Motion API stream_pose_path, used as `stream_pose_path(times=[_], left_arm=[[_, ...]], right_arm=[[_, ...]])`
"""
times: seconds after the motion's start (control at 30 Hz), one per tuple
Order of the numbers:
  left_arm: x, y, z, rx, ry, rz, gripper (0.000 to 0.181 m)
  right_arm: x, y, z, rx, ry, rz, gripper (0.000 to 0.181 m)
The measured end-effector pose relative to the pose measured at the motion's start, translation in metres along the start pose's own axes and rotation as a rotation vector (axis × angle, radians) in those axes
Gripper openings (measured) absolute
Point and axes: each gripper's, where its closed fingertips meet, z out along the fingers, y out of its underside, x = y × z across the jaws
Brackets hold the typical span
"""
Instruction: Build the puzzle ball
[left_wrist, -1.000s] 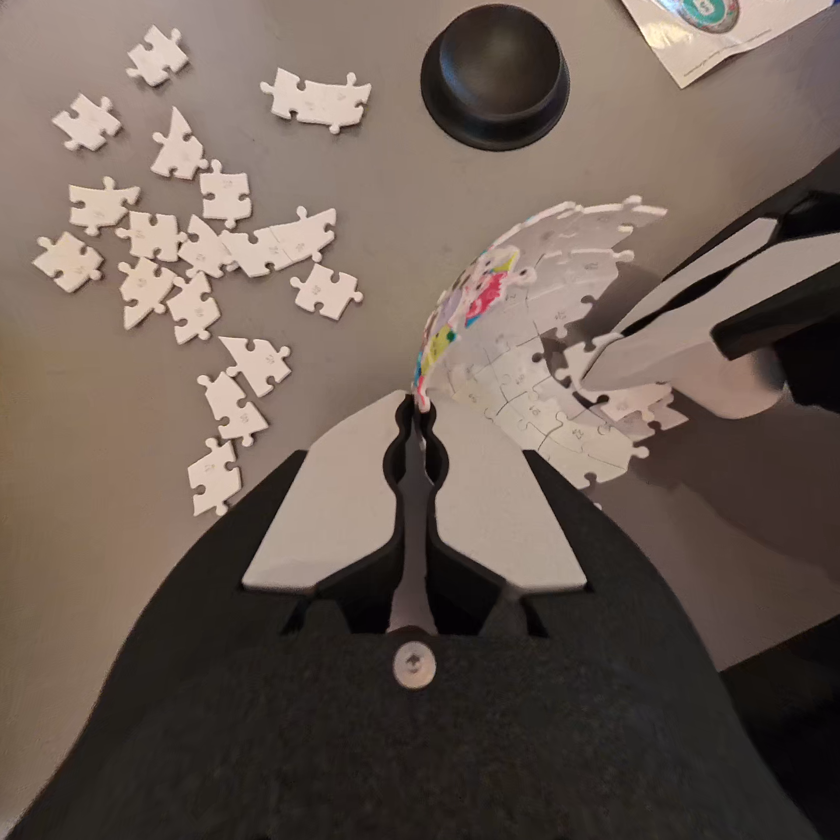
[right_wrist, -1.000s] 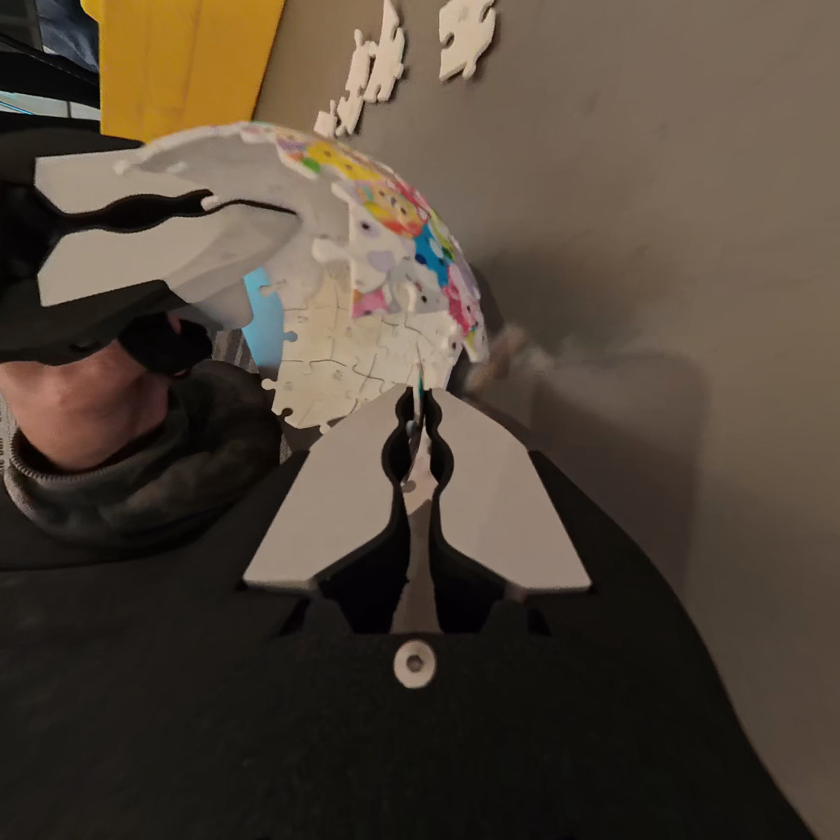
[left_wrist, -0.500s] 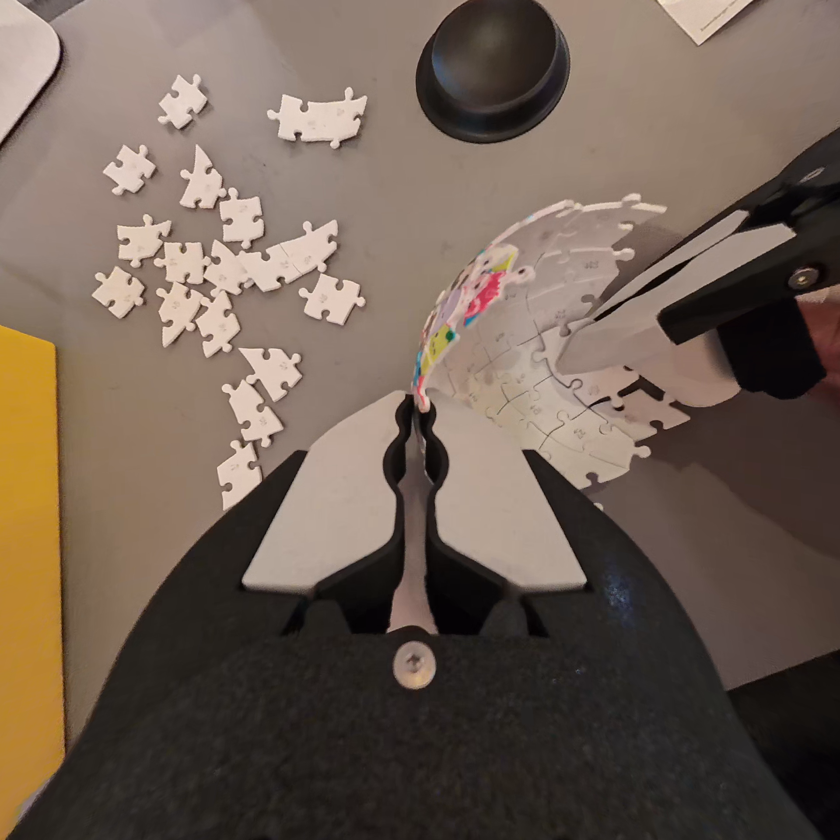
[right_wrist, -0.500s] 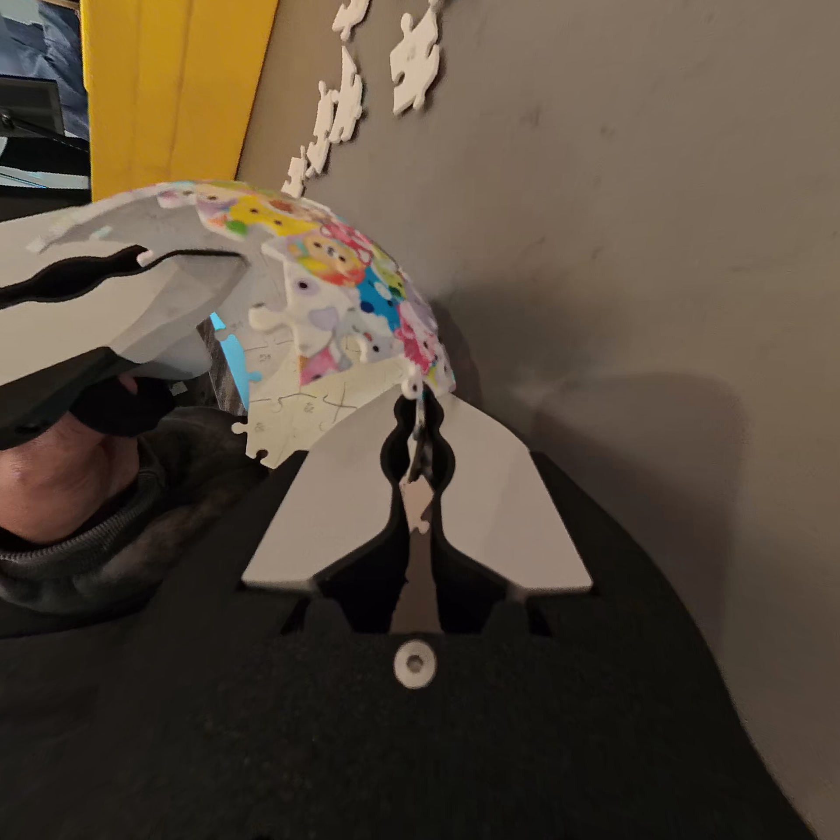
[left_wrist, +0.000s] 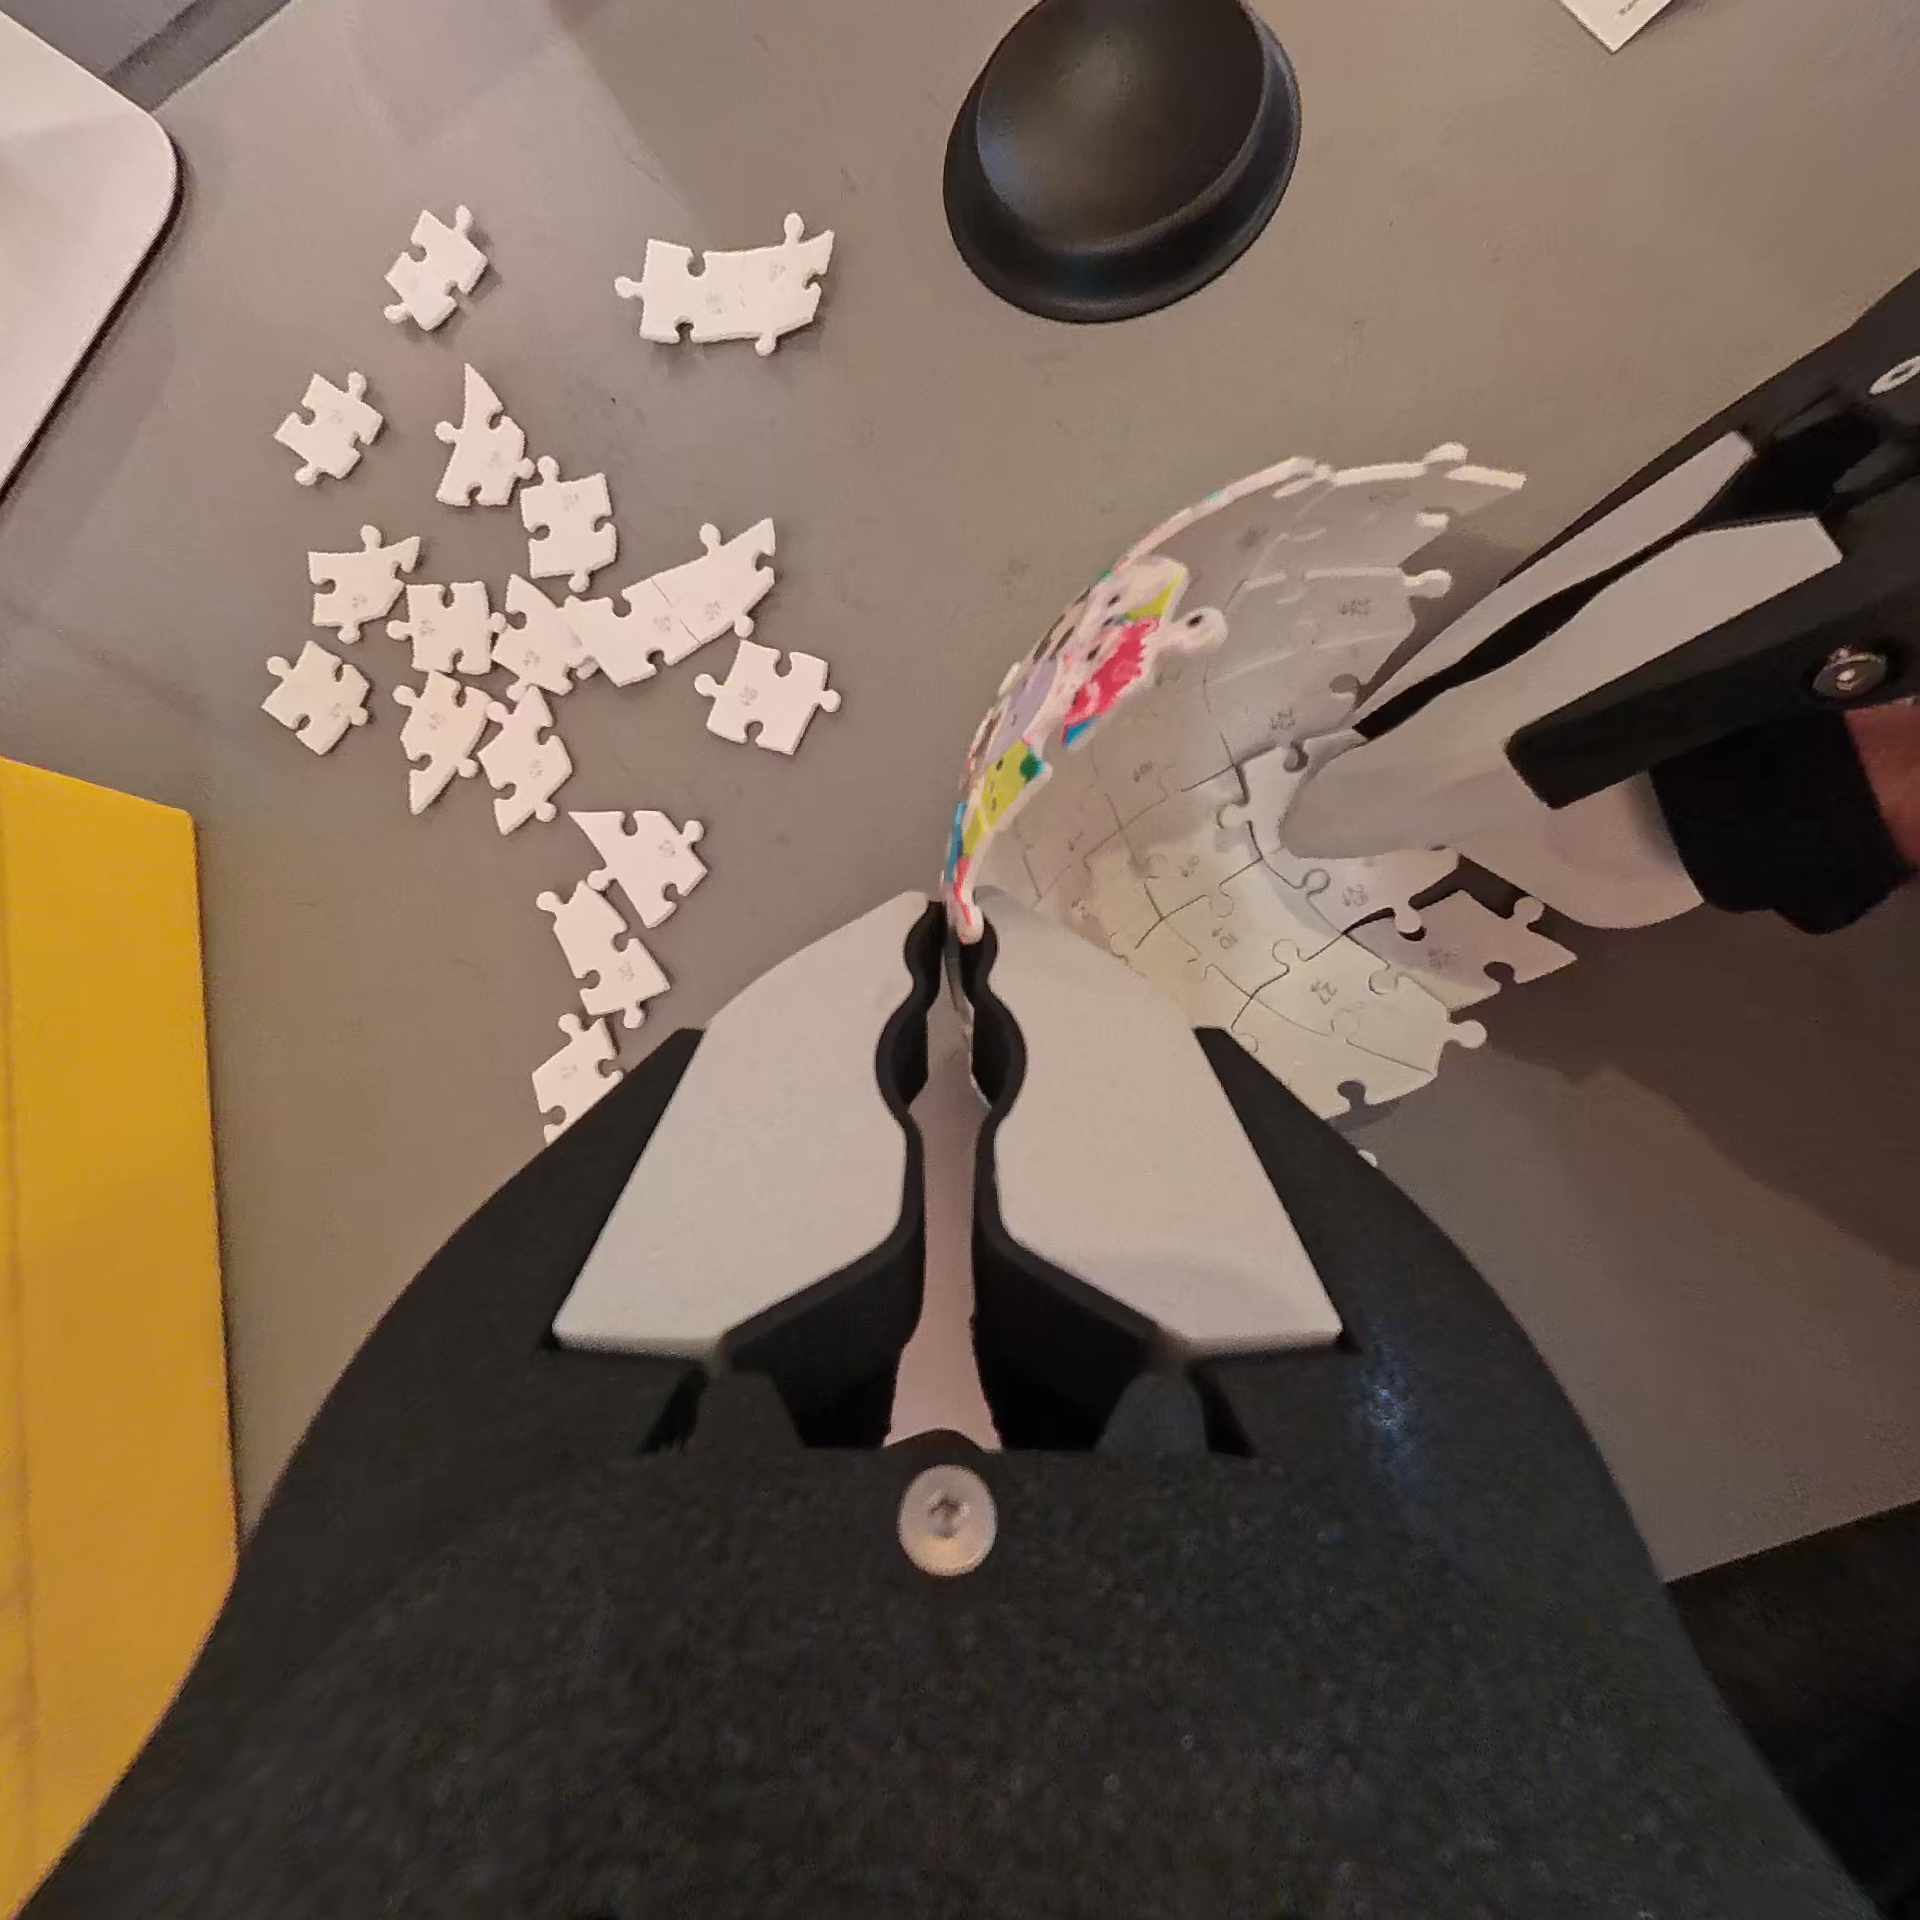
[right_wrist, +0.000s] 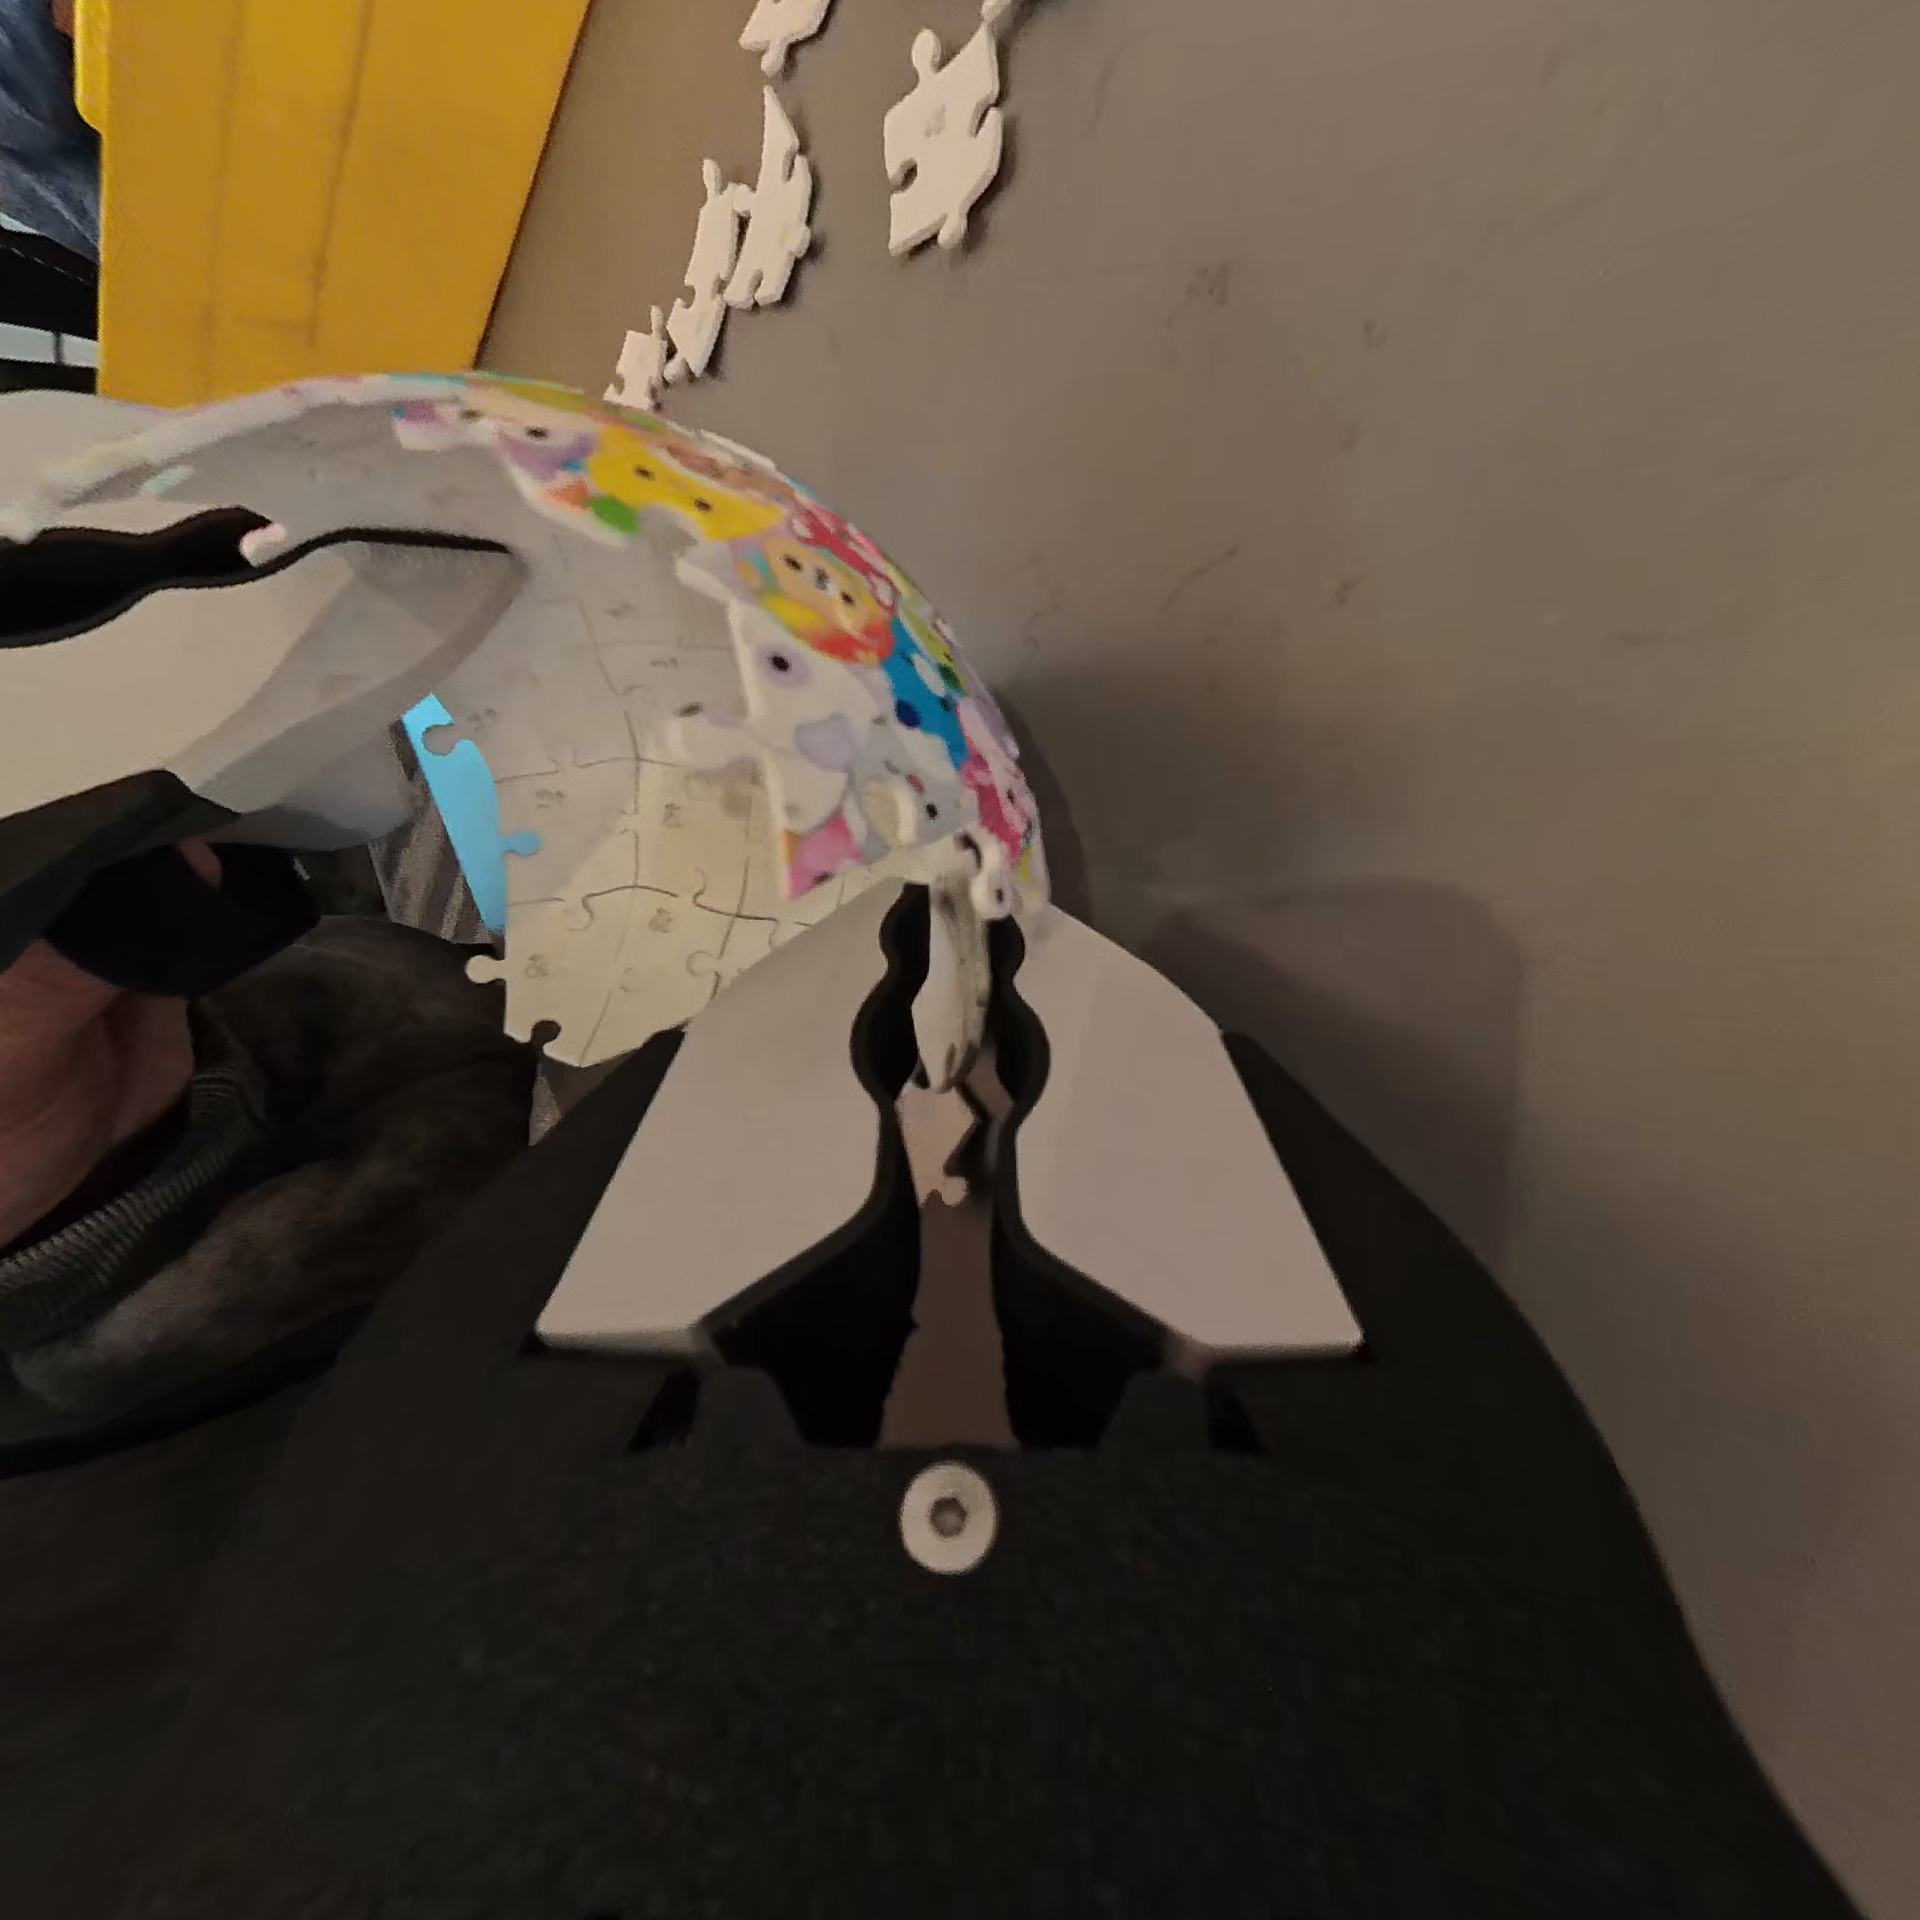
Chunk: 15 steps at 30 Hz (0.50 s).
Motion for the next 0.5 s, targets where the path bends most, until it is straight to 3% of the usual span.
stream_pose_path(times=[0.27,0.5], left_arm=[[0.001,-0.001,0.000,-0.007,-0.005,0.020,0.002],[0.003,-0.002,0.000,-0.028,0.002,0.055,0.002]], right_arm=[[-0.002,0.002,-0.012,0.029,0.043,-0.134,0.016],[-0.006,-0.001,-0.041,0.120,0.197,-0.623,0.000]])
